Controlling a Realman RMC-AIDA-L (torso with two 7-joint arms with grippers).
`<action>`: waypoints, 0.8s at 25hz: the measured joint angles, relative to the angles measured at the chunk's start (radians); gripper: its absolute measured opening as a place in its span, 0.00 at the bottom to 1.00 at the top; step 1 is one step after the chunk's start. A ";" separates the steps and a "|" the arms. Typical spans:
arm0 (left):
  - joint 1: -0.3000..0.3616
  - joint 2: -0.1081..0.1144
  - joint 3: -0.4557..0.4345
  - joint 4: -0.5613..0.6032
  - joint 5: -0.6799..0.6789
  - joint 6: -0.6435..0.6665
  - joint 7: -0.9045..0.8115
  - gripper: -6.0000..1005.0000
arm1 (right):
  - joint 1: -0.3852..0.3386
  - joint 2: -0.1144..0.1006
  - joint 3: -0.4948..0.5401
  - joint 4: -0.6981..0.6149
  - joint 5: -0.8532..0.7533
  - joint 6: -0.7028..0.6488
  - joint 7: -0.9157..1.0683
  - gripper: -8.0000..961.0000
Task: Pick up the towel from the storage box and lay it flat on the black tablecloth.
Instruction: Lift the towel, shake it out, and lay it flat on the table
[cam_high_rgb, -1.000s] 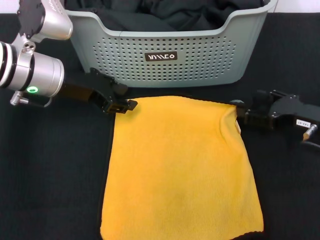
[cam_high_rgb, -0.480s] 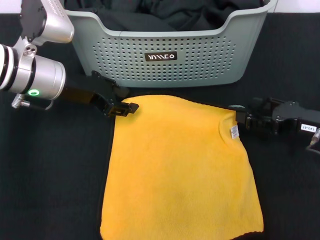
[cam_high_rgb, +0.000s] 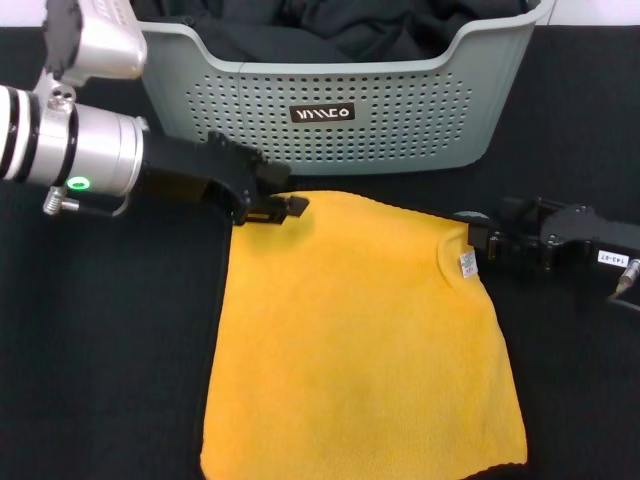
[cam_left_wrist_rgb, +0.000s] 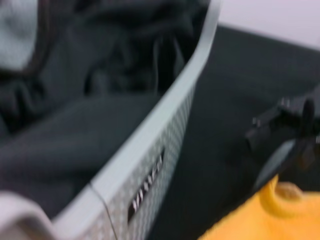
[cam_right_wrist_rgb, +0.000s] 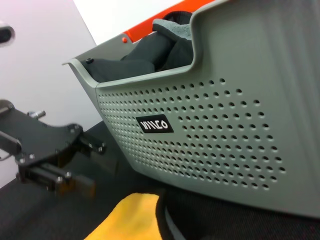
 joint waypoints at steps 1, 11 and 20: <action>0.006 0.000 0.000 0.007 -0.021 0.000 0.003 0.51 | 0.001 0.000 0.000 0.000 0.000 -0.001 0.000 0.89; 0.017 -0.003 0.122 0.013 -0.113 -0.010 0.017 0.50 | 0.007 0.001 0.003 0.000 0.007 -0.027 -0.003 0.89; 0.018 -0.009 0.260 0.001 -0.222 -0.043 0.015 0.50 | 0.011 0.013 0.012 -0.010 0.009 -0.025 -0.013 0.88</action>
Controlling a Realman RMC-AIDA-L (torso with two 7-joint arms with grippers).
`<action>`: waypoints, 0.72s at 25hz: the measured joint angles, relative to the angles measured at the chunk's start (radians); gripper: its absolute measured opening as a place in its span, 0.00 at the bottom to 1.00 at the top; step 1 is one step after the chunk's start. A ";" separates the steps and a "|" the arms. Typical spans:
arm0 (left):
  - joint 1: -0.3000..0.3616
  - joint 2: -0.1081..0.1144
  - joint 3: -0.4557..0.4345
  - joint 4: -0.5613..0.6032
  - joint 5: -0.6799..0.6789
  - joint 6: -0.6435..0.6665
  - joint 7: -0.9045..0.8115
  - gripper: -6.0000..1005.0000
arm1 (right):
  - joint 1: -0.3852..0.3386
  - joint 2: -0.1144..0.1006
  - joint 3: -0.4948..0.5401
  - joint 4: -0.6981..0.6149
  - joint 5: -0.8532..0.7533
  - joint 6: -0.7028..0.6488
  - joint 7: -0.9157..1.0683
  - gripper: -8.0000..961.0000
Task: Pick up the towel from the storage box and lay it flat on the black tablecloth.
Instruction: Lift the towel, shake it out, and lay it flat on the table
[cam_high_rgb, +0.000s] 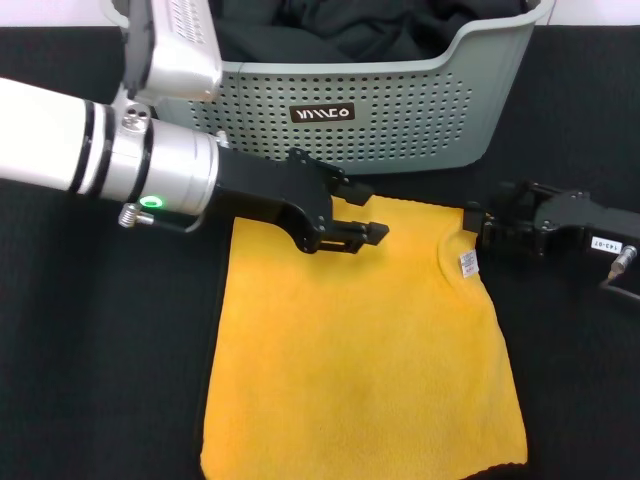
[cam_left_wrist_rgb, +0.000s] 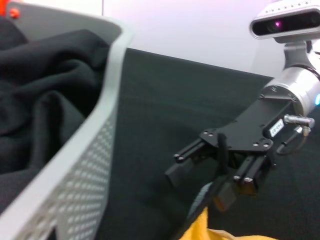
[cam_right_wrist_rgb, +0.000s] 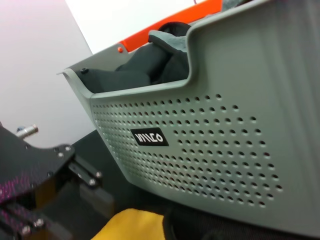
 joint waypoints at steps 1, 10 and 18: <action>0.001 0.000 0.018 0.000 -0.009 -0.009 0.000 0.50 | 0.001 0.000 0.000 0.000 0.001 0.000 -0.001 0.88; 0.009 -0.002 0.135 -0.003 -0.079 -0.052 0.006 0.50 | 0.015 0.005 0.000 -0.001 0.009 0.018 -0.003 0.88; 0.011 -0.003 0.187 -0.005 -0.088 -0.107 0.006 0.50 | 0.015 0.010 0.000 -0.001 0.017 0.064 -0.004 0.88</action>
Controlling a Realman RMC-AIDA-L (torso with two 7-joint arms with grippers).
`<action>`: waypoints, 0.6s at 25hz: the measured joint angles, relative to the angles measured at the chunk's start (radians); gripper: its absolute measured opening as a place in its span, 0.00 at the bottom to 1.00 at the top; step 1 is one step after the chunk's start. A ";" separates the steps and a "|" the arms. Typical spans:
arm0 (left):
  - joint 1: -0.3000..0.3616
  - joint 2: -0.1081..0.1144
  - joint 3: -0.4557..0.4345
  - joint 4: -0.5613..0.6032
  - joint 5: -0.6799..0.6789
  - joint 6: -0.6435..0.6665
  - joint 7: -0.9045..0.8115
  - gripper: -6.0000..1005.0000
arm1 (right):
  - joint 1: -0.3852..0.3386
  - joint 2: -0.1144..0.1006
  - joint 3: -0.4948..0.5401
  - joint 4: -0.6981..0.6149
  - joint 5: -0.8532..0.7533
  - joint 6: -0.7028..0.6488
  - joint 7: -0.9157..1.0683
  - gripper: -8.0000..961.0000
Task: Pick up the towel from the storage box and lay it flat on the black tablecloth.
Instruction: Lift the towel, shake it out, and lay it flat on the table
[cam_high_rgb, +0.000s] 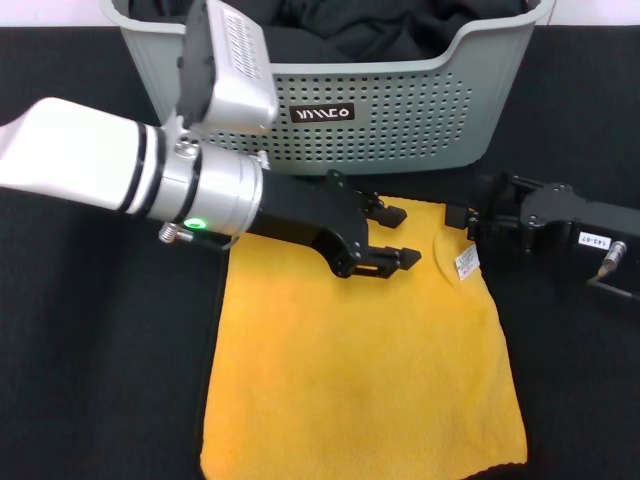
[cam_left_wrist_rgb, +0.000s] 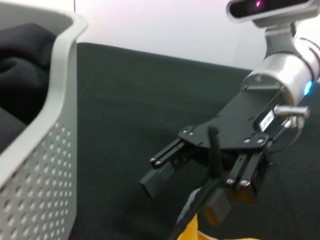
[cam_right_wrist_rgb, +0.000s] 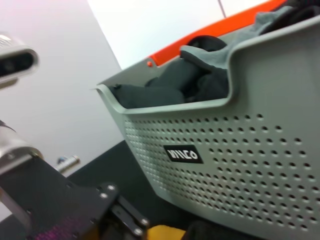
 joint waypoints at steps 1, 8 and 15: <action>0.000 0.000 0.012 0.000 -0.001 -0.011 0.000 0.50 | 0.000 0.000 0.000 0.000 0.003 0.004 0.000 0.88; -0.007 0.000 0.122 -0.002 -0.027 -0.107 0.001 0.50 | -0.003 0.001 -0.005 0.000 0.006 0.022 0.000 0.88; -0.012 -0.001 0.151 -0.009 -0.085 -0.182 0.002 0.51 | -0.006 0.003 -0.010 0.004 0.006 0.032 0.000 0.88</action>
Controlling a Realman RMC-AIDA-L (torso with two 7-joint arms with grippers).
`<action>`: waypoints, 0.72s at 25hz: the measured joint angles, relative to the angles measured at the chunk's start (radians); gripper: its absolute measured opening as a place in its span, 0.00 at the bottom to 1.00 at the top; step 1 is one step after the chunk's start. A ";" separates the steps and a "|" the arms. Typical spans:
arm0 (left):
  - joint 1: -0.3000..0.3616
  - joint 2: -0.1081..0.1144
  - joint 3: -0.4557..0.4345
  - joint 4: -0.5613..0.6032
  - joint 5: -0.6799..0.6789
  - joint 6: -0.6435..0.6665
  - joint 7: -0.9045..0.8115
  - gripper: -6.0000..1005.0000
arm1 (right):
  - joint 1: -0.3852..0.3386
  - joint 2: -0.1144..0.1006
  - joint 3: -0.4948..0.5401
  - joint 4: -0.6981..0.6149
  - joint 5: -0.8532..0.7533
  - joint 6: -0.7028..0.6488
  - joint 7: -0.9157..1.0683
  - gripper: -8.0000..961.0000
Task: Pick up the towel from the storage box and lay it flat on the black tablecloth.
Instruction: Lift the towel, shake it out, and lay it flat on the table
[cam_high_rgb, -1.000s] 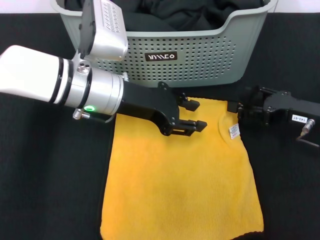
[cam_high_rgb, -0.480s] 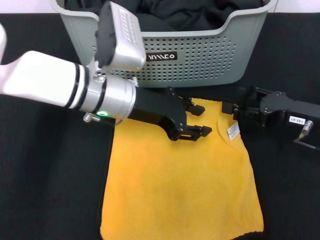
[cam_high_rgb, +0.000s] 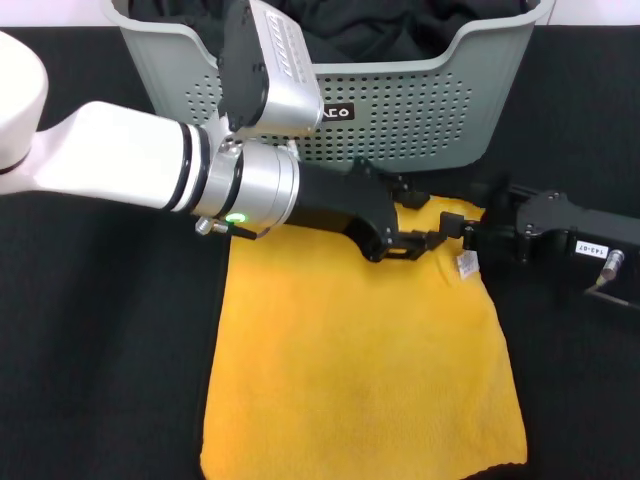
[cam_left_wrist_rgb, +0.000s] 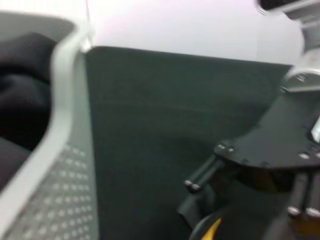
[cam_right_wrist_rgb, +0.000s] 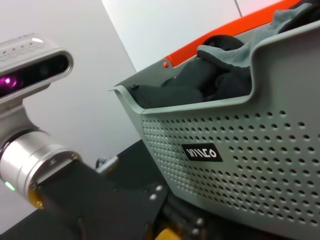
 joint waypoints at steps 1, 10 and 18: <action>0.000 0.000 0.000 -0.001 -0.008 -0.011 0.000 0.51 | 0.000 0.000 0.000 0.000 0.000 0.001 0.000 0.88; -0.002 0.000 0.001 -0.027 -0.023 -0.051 -0.006 0.51 | -0.003 -0.001 0.002 0.000 0.000 0.021 0.000 0.88; 0.004 0.006 -0.007 -0.014 -0.049 -0.016 -0.002 0.51 | -0.031 -0.011 0.071 -0.006 -0.008 -0.010 -0.060 0.88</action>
